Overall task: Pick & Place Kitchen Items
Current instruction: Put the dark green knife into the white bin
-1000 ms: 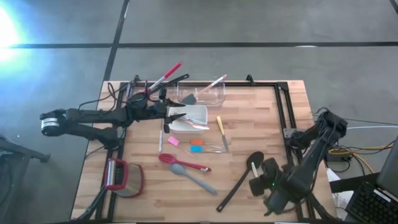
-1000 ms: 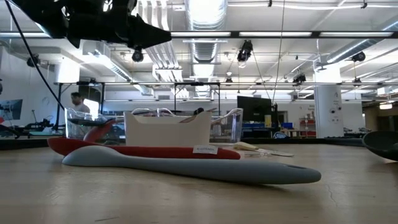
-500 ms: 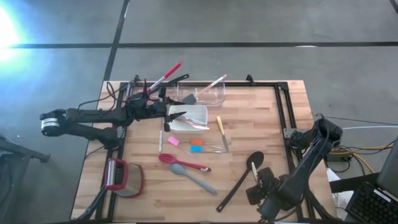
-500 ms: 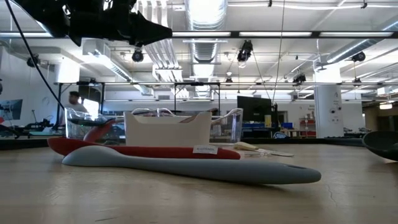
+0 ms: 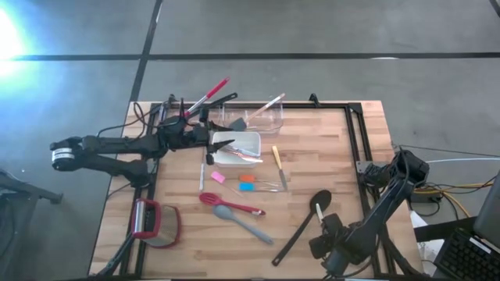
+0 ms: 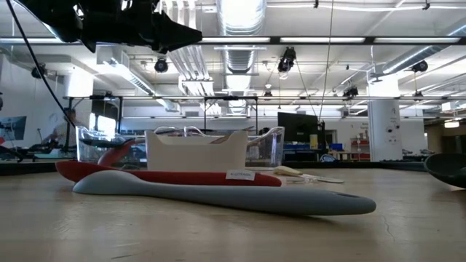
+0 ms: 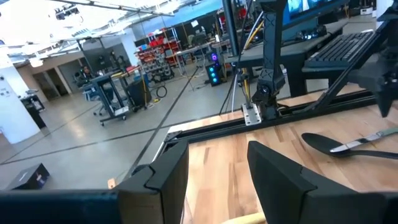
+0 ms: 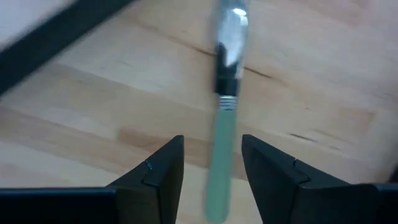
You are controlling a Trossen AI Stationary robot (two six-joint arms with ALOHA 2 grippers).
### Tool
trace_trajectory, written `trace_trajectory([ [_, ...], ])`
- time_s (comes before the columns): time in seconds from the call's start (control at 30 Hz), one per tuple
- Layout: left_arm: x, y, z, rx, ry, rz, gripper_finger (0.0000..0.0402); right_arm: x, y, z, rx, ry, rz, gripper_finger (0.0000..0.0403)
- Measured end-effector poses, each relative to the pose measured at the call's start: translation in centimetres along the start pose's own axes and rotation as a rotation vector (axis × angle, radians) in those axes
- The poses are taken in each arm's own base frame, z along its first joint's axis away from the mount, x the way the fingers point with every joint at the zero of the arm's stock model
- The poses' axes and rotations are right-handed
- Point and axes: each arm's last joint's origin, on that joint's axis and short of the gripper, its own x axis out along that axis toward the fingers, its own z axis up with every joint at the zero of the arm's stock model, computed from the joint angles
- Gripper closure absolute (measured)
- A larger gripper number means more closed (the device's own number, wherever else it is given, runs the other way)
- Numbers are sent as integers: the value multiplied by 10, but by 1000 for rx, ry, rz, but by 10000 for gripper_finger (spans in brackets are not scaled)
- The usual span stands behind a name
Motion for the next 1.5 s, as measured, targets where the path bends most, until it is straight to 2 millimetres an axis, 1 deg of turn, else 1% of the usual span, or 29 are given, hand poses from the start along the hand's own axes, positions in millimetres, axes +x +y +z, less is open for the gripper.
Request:
trace_trajectory([
  [0.17,0,-1,-2,-10,20,-7,232,16,-6,1,10,20,-9,257],
  [0.4,0,-1,-2,-23,21,-7,232,44,-14,4,16,58,16,268],
  [0.47,0,-1,-2,-26,22,-7,232,47,-18,6,30,58,16,272],
  [0.6,0,-1,-3,-38,29,-9,232,51,-21,8,51,60,0,296],
  [0.8,0,-1,-4,-44,42,-13,232,47,-19,6,57,74,-2,370],
  [0.9,0,-1,-4,-47,42,-13,232,43,-17,5,62,76,-4,371],
  [0.97,0,-1,-4,-48,42,-13,232,37,-14,3,71,68,-15,371],
  [1.07,0,-1,-4,-50,42,-13,232,21,-12,3,69,41,-50,371],
  [1.13,0,-1,-4,-51,42,-13,232,7,-11,5,67,12,-86,371],
  [1.23,0,-1,-4,-59,40,-12,232,-20,-11,9,61,-54,-101,371],
  [1.3,0,-1,-4,-59,38,-11,232,-37,-11,15,49,-170,-56,371],
  [1.37,0,-1,-3,-58,34,-10,232,-51,-8,24,19,-329,19,371],
  [1.43,0,-1,-3,-52,27,-10,232,-61,-4,36,-16,-491,107,371],
  [1.5,0,-2,-1,-51,9,-17,232,-67,0,48,-57,-668,197,371],
])
